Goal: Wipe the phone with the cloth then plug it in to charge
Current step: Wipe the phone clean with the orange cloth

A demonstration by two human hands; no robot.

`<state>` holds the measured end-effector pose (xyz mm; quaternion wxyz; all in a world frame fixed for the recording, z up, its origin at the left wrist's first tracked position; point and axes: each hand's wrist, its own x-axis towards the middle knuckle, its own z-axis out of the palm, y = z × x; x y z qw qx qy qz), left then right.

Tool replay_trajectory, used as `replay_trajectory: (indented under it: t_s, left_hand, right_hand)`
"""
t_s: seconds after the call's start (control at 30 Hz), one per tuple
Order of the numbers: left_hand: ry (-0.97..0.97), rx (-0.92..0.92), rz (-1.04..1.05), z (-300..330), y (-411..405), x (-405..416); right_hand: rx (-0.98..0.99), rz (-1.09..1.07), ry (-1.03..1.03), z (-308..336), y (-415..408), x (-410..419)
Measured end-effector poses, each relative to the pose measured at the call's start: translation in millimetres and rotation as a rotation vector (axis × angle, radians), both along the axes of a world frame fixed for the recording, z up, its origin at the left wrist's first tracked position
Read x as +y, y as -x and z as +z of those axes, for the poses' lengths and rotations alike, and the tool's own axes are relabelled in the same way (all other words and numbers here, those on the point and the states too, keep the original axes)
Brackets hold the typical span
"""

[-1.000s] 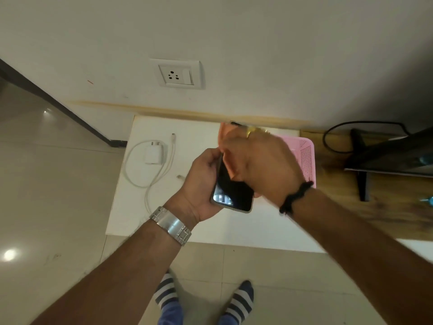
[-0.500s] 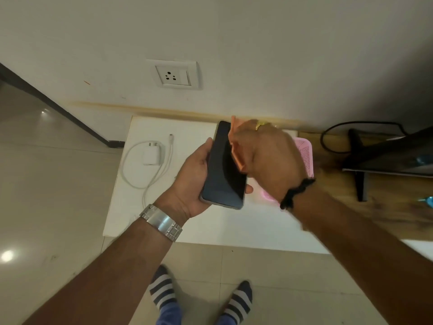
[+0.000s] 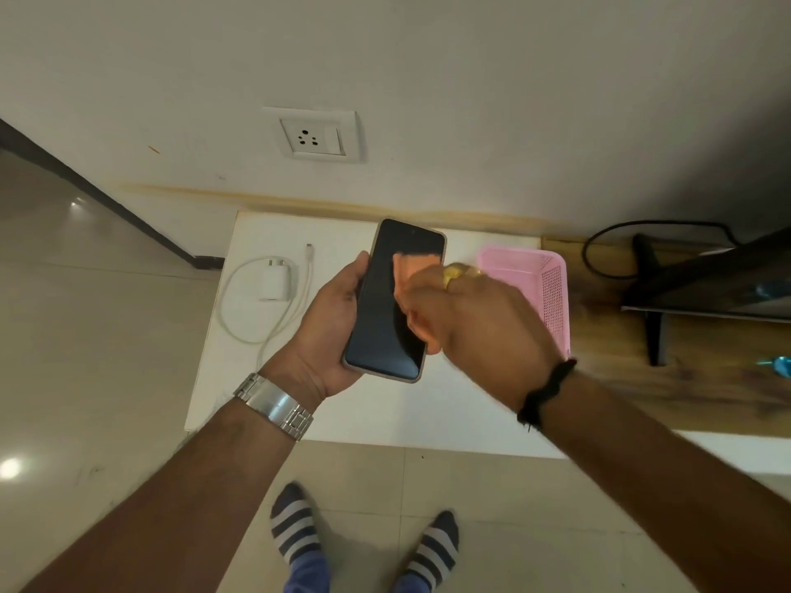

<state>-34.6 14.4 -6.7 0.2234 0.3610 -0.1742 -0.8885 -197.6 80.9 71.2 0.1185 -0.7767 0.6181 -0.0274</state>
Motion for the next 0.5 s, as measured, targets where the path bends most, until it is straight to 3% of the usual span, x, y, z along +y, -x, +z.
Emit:
replay_trajectory:
  t_s: [0.17, 0.33, 0.5]
  left_hand:
    - [0.016, 0.05, -0.043, 3.2, 1.1, 0.3]
    - [0.033, -0.049, -0.012, 6.6, 3.8, -7.4]
    - [0.016, -0.027, 0.016, 9.6, 11.4, -3.4]
  right_hand:
    - [0.097, -0.167, 0.122, 1.3, 19.2, -34.6]
    - [-0.018, 0.178, -0.06, 7.6, -30.1, 24.6]
    - [0.081, -0.13, 0.074, 6.3, 13.5, -26.0]
